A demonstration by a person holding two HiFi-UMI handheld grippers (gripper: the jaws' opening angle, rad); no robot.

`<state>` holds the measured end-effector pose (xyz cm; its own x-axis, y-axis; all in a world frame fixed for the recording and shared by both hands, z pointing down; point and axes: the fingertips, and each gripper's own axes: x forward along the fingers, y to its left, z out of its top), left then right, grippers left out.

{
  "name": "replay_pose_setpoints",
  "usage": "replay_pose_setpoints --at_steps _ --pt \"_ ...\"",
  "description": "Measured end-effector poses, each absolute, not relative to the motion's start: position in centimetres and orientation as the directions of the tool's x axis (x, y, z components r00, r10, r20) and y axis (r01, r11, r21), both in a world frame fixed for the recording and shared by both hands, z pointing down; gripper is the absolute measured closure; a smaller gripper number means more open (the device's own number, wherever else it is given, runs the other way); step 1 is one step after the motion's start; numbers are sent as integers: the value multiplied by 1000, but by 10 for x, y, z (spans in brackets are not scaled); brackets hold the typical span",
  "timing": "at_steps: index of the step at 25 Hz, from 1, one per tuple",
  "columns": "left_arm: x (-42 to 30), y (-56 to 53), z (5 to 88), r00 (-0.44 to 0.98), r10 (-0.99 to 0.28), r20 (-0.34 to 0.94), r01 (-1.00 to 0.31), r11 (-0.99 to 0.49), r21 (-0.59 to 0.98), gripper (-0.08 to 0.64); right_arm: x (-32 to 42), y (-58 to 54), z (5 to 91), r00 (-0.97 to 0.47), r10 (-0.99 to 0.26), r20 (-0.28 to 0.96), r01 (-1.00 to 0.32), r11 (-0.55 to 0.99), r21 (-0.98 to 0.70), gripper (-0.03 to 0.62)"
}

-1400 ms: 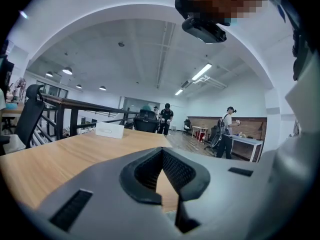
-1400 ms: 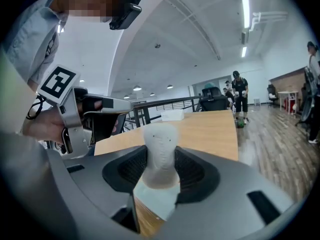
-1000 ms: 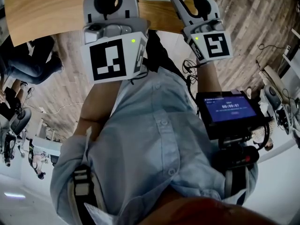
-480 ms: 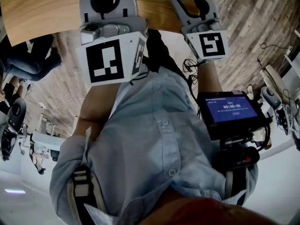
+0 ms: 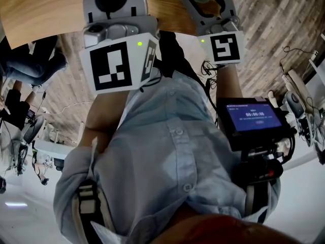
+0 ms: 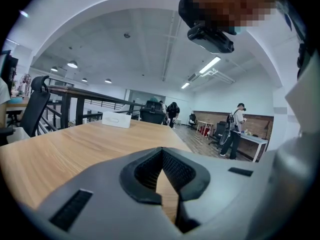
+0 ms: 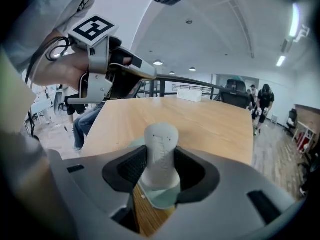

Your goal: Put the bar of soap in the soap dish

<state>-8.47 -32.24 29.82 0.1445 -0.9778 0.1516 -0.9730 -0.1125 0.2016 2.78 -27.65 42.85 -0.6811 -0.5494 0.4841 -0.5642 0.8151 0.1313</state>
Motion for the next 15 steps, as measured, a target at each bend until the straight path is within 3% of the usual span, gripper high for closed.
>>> replay_pose_setpoints --at_steps 8,15 --pt "-88 -325 297 139 -979 147 -974 -109 200 554 22 -266 446 -623 -432 652 -345 900 268 403" --pt "-85 -322 296 137 -981 138 -974 -108 199 554 24 -267 457 -613 -390 688 -324 917 232 416"
